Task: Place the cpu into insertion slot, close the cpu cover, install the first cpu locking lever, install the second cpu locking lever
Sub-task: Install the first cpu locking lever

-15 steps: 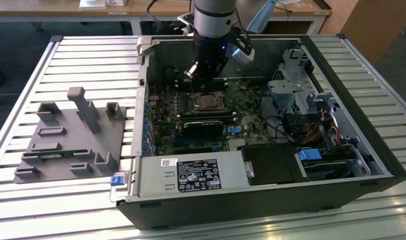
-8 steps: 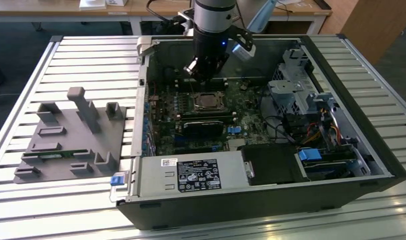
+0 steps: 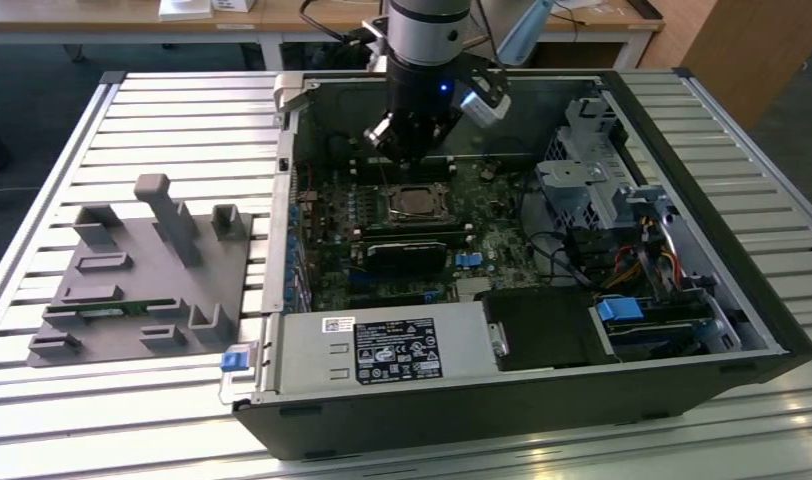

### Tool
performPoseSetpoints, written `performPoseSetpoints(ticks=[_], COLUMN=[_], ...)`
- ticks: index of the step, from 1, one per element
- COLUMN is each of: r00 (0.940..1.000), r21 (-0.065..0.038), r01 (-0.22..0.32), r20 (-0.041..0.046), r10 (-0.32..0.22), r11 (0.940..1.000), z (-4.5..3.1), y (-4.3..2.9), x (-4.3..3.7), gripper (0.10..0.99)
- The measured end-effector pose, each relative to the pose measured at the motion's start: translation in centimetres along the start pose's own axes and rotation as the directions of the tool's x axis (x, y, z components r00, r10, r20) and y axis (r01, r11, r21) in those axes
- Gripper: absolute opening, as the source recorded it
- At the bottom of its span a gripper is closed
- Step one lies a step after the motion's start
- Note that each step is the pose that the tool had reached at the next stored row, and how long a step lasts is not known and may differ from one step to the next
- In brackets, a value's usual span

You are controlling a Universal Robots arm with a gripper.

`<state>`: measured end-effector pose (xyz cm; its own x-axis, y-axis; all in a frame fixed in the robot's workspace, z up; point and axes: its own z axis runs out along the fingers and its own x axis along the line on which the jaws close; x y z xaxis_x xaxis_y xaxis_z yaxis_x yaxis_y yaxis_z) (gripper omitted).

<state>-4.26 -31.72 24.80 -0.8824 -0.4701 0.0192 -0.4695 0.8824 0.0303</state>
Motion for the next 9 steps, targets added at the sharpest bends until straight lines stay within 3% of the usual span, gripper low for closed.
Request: performPoseSetpoints(ticks=[7,9], r00=[1.0,0.9999], r21=[0.001,0.001], r01=[-0.003,-0.015], r20=[0.0013,0.0022], r10=[0.003,0.015], r11=[1.0,0.9999], z=[0.1,0.14], y=[1.36,1.51], x=[2.55,2.81], gripper=[0.106,0.106])
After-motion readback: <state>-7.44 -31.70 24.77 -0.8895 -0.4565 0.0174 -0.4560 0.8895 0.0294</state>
